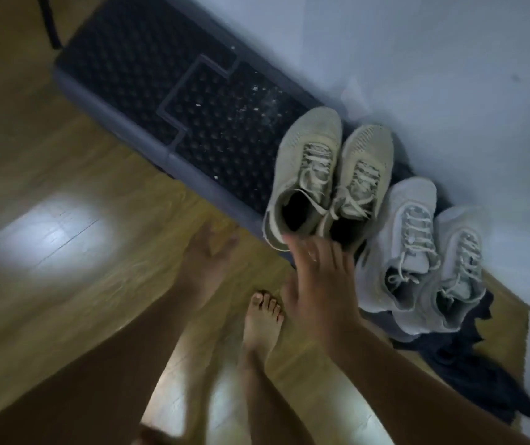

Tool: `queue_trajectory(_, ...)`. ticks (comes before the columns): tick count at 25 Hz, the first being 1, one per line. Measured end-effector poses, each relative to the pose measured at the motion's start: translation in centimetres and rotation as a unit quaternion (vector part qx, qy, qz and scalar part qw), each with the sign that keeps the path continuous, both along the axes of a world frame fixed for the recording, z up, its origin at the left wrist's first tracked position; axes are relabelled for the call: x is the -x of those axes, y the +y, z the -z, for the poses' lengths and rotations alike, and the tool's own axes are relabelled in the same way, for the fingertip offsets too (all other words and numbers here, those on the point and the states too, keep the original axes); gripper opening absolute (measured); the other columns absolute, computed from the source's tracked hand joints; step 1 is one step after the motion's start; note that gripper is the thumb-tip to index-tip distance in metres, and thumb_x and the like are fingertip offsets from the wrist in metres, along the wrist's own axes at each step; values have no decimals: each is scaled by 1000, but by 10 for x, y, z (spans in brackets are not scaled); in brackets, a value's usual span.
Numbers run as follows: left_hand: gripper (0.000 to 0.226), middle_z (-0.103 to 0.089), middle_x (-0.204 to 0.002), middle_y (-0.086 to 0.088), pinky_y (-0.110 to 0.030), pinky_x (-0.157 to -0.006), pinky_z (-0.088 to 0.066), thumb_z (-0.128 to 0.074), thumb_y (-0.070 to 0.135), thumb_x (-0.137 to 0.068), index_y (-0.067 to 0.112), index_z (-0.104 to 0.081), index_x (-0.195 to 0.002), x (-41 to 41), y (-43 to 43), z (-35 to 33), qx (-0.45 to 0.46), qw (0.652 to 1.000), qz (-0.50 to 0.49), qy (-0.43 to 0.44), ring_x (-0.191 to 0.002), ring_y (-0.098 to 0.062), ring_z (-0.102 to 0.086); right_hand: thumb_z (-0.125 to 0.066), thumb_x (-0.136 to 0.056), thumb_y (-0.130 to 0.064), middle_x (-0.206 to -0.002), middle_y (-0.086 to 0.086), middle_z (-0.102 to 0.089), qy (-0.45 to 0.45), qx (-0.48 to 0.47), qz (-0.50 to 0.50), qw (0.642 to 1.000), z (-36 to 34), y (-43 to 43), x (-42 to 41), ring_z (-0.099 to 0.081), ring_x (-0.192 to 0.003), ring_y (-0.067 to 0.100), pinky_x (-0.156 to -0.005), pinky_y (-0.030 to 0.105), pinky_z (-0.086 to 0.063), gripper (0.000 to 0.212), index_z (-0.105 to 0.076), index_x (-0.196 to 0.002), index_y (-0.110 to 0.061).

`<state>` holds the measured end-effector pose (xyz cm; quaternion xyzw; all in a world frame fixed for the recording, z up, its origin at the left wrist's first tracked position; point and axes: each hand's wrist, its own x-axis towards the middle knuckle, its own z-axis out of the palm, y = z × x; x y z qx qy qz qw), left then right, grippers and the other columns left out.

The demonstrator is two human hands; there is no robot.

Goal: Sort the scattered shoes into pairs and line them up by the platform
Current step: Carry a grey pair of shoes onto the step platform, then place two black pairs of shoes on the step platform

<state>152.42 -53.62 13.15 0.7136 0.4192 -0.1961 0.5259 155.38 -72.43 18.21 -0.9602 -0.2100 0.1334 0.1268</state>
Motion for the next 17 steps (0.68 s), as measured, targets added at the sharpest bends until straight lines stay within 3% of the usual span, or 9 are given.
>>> queue_trajectory(4,73,-51,-134,5,-33,-78,-53,-58,51,-89,34,-23,-151,90,56,-16,-35,994,-99,-15,-92,-20,-66,-73,-71,-27,-114,9,-58,34,57,-144,987,-10,62,35,-56,-107,34,-87,51,-46,64,-51,-131,-20)
queue_trajectory(6,73,-52,-134,3,-35,-85,-52,-59,51,-89,31,-26,-151,145,85,-24,-62,990,-125,-22,-92,-19,-64,-63,-80,-32,-122,8,-53,57,96,-202,973,-16,109,57,-50,-114,31,-92,47,-41,63,-42,-138,-22)
queue_trajectory(10,71,-50,-142,-1,-37,-96,-49,-59,52,-89,28,-30,-150,254,141,-38,-97,974,-202,-42,-110,-19,-61,-51,-89,-35,-143,4,-34,147,84,-270,948,-14,210,135,-34,-129,26,-101,41,-38,62,-23,-145,-30)
queue_trajectory(13,63,-45,-149,-4,-41,-107,-42,-52,50,-93,25,-34,-149,369,174,-51,-146,966,-211,-24,-126,-25,-52,-56,-88,-34,-144,4,-35,139,85,-343,925,-13,281,235,-35,-131,26,-96,41,-43,65,-25,-145,-33)
queue_trajectory(17,62,-37,-154,-8,-34,-115,-30,-48,47,-96,20,-33,-150,549,188,-76,-183,954,-235,21,-141,-25,-35,-58,-84,-35,-138,7,-41,126,77,-440,886,-23,341,391,-40,-128,29,-97,39,-42,64,-32,-142,-31)
